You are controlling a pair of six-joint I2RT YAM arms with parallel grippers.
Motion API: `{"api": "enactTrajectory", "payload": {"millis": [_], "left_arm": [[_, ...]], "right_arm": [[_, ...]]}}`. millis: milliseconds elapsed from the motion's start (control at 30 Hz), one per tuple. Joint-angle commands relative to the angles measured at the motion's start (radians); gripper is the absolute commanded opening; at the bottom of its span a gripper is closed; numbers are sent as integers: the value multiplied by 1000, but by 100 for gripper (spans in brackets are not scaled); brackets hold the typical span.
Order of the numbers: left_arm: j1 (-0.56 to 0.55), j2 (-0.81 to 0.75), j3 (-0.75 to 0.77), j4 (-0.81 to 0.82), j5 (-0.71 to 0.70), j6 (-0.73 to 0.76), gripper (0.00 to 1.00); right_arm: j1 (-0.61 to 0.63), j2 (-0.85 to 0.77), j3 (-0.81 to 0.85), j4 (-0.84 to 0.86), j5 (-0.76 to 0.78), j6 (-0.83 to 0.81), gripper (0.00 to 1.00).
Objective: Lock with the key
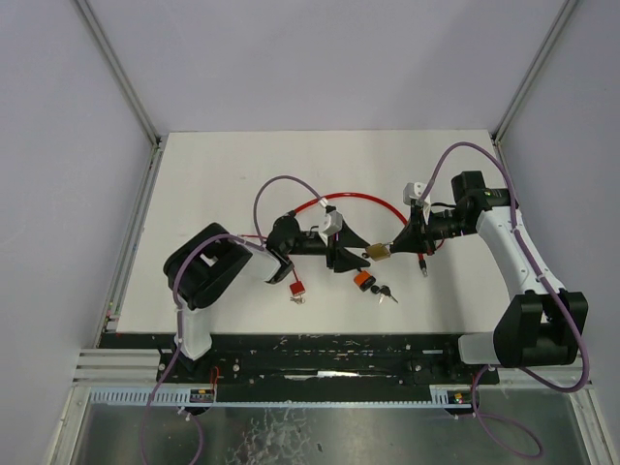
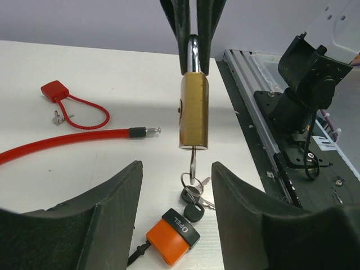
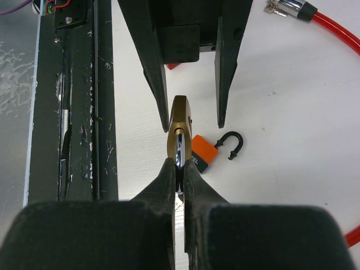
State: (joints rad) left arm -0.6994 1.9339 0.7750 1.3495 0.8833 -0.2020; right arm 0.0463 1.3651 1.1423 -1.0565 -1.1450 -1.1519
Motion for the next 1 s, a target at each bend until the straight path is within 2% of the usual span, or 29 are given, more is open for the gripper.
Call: {"api": "enactTrajectory", "payload": {"millis": [0, 167, 367, 533, 667, 733, 967], "left_arm": [[8, -32, 37, -35, 18, -39, 50], [8, -41, 34, -31, 30, -45, 38], [7, -59, 21, -17, 31, -50, 35], [7, -58, 33, -59, 29, -35, 27], [8, -57, 39, -75, 32, -31, 13], [7, -58, 43, -84, 41, -22, 1], [8, -54, 38, -68, 59, -8, 0]], "right_arm": [[-2, -32, 14, 8, -64, -10, 0], [-2, -32, 13, 14, -61, -4, 0], [-2, -32, 8, 32, -53, 14, 0], [-2, -31, 4, 41, -49, 22, 0], [-2, -31, 1, 46, -47, 26, 0], [-2, -31, 0, 46, -48, 24, 0], [-2, -29, -6, 45, -51, 20, 0]]}}
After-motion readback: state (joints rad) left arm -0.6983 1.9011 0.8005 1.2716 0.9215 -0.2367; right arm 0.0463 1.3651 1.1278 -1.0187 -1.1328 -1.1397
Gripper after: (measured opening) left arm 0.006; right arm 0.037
